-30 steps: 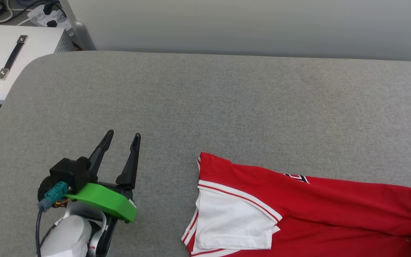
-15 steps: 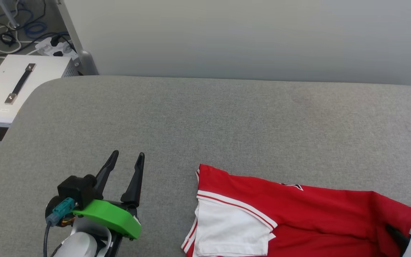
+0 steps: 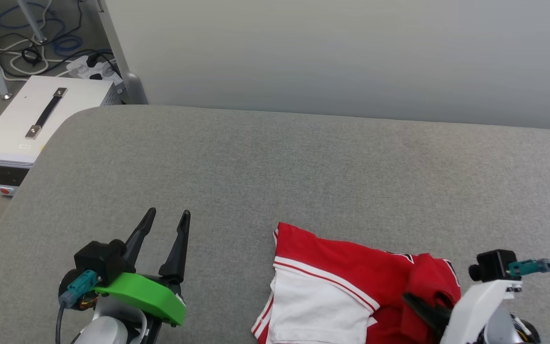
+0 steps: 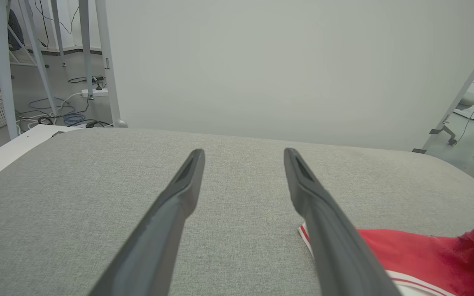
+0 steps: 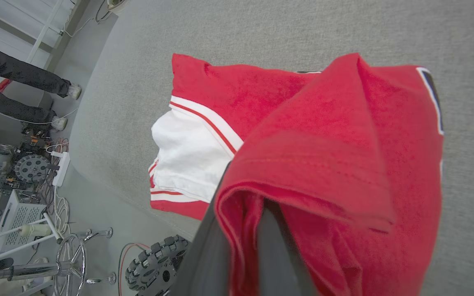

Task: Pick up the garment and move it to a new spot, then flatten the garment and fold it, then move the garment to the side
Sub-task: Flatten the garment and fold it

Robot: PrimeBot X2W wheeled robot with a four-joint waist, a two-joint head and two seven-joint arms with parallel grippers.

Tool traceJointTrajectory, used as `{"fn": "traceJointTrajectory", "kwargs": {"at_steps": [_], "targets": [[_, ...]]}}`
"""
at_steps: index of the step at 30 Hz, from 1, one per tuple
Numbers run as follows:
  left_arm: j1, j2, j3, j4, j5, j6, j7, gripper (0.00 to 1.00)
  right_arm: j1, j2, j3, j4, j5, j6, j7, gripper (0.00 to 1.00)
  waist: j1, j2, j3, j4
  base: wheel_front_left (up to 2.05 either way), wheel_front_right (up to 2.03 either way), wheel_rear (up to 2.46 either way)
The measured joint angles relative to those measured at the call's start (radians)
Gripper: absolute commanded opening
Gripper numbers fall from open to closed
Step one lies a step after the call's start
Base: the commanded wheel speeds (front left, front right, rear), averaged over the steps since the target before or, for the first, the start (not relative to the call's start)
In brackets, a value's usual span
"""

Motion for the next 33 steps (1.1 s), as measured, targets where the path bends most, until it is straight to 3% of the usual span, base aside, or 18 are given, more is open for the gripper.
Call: {"fn": "traceJointTrajectory", "kwargs": {"at_steps": [9,16,23,24,25,26,33], "targets": [[0.0,0.0,0.0,0.002,0.0,-0.001,0.0,1.0,-0.101,0.094,0.132,0.03,-0.017,0.0,-0.003,0.0,0.0,0.0,0.018,0.048,0.0,0.0,0.0],[-0.003,0.0,-0.004,0.009,0.0,-0.004,0.0,1.0,-0.178,0.112,0.203,0.175,-0.053,0.0,-0.051,0.0,0.0,0.0,0.041,0.105,0.0,0.0,0.0],[-0.014,-0.01,-0.015,0.021,0.0,-0.012,0.0,1.0,-0.233,0.116,0.21,0.288,-0.107,0.0,-0.107,0.0,0.0,0.0,0.06,0.144,0.0,0.0,0.0],[-0.015,-0.013,-0.017,0.023,0.0,-0.013,0.0,1.0,-0.241,0.116,0.212,0.305,-0.116,0.0,-0.112,0.2,0.0,0.0,0.064,0.15,0.0,0.0,0.0],[-0.015,-0.016,-0.019,0.027,0.0,-0.013,0.0,1.0,-0.249,0.116,0.215,0.323,-0.125,0.0,-0.113,0.49,0.0,0.0,0.068,0.155,0.0,0.0,0.0],[-0.015,-0.017,-0.02,0.032,0.0,-0.013,0.0,1.0,-0.255,0.116,0.226,0.337,-0.132,0.0,-0.113,1.0,0.0,0.0,0.071,0.16,0.0,0.0,0.0],[-0.018,-0.02,-0.027,0.053,0.0,-0.019,0.0,1.0,-0.299,0.114,0.335,0.356,-0.213,0.0,-0.133,1.0,0.0,0.0,0.082,0.18,0.0,0.0,0.0]]}}
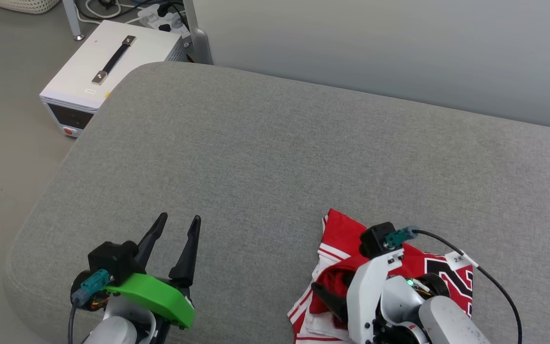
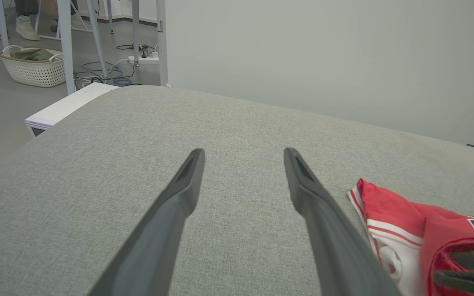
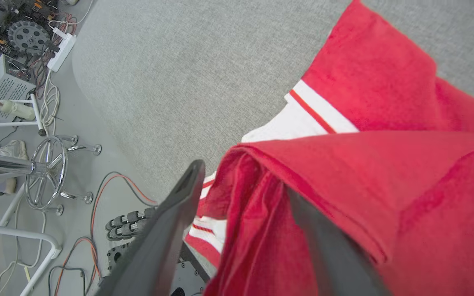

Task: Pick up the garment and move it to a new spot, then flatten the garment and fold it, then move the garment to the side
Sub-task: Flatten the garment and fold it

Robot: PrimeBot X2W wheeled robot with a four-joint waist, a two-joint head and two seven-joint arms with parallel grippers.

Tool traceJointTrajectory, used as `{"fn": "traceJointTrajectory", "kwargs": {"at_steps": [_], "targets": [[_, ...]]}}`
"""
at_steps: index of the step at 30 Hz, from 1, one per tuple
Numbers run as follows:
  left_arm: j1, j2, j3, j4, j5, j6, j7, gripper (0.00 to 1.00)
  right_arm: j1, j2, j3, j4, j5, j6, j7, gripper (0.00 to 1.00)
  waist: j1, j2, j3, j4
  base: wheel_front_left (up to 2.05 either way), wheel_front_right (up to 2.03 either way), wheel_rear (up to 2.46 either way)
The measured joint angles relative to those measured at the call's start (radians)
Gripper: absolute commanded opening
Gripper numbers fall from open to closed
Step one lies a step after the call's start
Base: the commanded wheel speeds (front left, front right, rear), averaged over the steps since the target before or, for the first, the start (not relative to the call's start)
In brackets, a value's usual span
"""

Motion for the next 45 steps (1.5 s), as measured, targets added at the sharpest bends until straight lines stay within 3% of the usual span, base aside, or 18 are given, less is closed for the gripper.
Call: {"fn": "traceJointTrajectory", "kwargs": {"at_steps": [8,16,25,29,36,45], "targets": [[-0.007,0.001,0.001,0.007,0.0,-0.002,0.0,1.0,-0.039,-0.039,0.098,0.016,-0.028,0.0,-0.017,1.0,0.0,0.0,-0.007,-0.018,0.0,0.0,0.0],[-0.007,0.002,0.001,0.003,0.0,-0.001,0.0,1.0,-0.091,-0.109,0.117,-0.009,-0.004,0.0,-0.119,1.0,0.0,0.0,-0.016,-0.064,0.0,0.0,0.0],[-0.006,-0.002,0.013,-0.026,0.0,0.002,0.0,1.0,-0.135,-0.302,0.043,-0.096,-0.066,0.0,-0.338,1.0,0.0,0.0,-0.028,-0.145,0.0,0.0,0.0],[-0.005,-0.017,0.047,-0.054,0.014,0.007,0.0,1.0,-0.116,-0.351,-0.059,-0.137,-0.099,0.0,-0.451,1.0,0.0,0.0,-0.029,-0.183,0.0,0.0,0.0],[0.015,-0.069,0.126,-0.105,0.091,0.001,0.0,1.0,0.043,-0.339,-0.251,-0.219,-0.119,0.0,-0.593,1.0,0.0,0.0001,-0.027,-0.245,0.0,0.0,0.0],[0.077,-0.163,0.235,-0.127,0.173,-0.049,0.0,1.0,0.207,-0.228,-0.371,-0.337,-0.155,0.0,-0.733,1.0,0.0,0.0,-0.023,-0.292,0.0,0.0,0.0]]}}
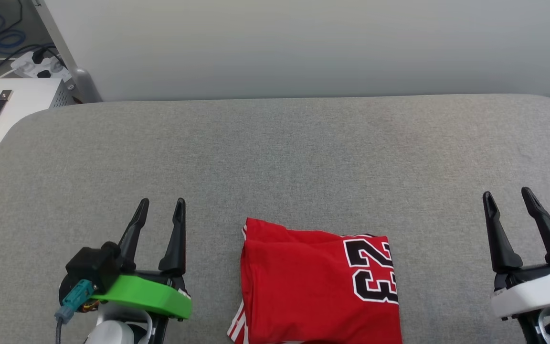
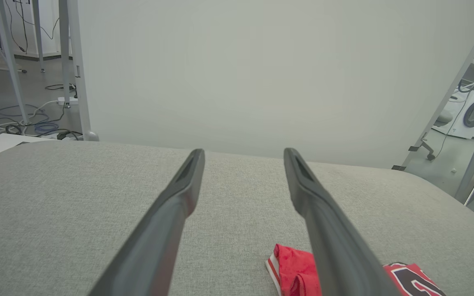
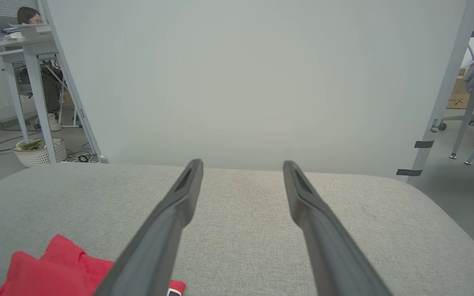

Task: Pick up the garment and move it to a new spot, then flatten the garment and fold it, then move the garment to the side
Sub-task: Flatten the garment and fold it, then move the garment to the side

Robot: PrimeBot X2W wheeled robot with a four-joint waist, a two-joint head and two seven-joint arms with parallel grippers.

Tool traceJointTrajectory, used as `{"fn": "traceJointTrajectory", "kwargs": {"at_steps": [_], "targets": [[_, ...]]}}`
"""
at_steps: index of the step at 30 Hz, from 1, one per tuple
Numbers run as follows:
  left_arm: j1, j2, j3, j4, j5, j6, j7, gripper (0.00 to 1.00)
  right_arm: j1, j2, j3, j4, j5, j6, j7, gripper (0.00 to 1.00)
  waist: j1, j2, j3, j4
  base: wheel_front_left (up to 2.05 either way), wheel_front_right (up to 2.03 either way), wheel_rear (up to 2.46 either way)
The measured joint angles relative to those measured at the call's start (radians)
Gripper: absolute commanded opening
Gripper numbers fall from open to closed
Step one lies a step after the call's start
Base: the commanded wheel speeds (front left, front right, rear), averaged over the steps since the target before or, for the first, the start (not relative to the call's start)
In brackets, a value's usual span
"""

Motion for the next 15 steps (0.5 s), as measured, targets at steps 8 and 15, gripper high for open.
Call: {"fn": "traceJointTrajectory", "kwargs": {"at_steps": [8,15], "targets": [[0.04,-0.047,0.048,0.005,0.057,-0.037,0.0,1.0,0.063,0.089,-0.034,-0.006,-0.013,0.0,-0.051,1.0,0.0,0.0,0.001,0.004,0.0,0.0,0.0],[0.049,-0.065,0.058,0.011,0.084,-0.046,0.0,1.0,0.07,0.096,-0.027,0.027,-0.011,0.0,-0.068,1.0,0.0,0.0,0.001,0.013,0.0,0.0,0.0]]}}
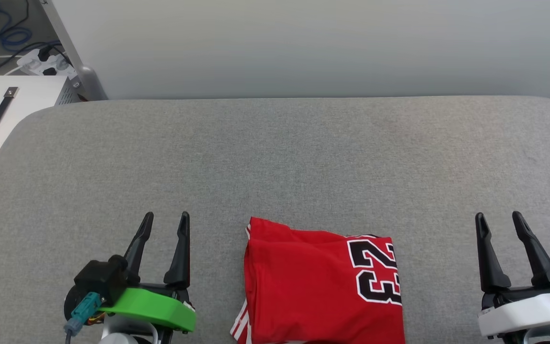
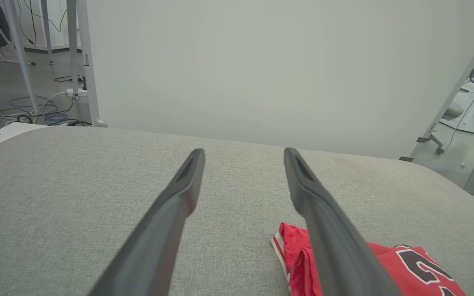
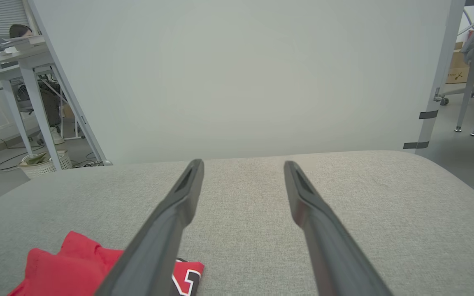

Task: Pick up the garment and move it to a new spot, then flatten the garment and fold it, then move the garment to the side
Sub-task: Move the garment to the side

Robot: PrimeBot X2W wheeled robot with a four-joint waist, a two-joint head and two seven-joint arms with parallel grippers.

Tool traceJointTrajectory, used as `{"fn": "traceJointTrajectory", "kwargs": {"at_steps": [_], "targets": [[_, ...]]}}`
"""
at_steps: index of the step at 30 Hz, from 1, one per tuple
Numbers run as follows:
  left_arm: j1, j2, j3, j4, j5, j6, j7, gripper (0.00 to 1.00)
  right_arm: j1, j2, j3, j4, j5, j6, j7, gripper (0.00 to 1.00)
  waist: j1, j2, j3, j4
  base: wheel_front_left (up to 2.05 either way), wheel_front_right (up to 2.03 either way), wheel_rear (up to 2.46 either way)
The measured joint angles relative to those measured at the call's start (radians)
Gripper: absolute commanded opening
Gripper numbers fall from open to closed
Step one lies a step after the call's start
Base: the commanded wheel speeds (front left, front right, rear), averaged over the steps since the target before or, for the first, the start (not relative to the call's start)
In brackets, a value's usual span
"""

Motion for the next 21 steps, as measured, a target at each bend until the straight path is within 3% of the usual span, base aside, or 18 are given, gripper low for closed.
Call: {"fn": "traceJointTrajectory", "kwargs": {"at_steps": [9,12,16,21], "targets": [[0.001,-0.01,-0.011,0.002,0.0,-0.005,0.0,1.0,0.0,0.01,-0.004,0.026,0.05,0.0,0.048,1.0,0.0,0.0,0.005,0.007,0.0,0.0,0.0],[0.0,-0.008,-0.016,0.002,0.0,-0.005,0.0,1.0,0.001,-0.013,0.028,0.019,0.088,0.0,0.176,1.0,0.0,0.0,0.013,0.012,0.0,0.0,0.0],[-0.003,-0.002,-0.017,0.002,0.0,-0.005,0.0,1.0,0.001,-0.062,0.059,-0.03,0.157,0.0,0.426,1.0,0.0,0.0,0.032,0.018,0.0,0.0,0.0],[-0.018,0.003,-0.025,0.008,0.0,-0.005,0.0,1.0,-0.002,-0.062,0.054,-0.094,0.215,0.0,0.745,1.0,0.0,0.0,0.063,0.028,0.0,0.0,0.0]]}}
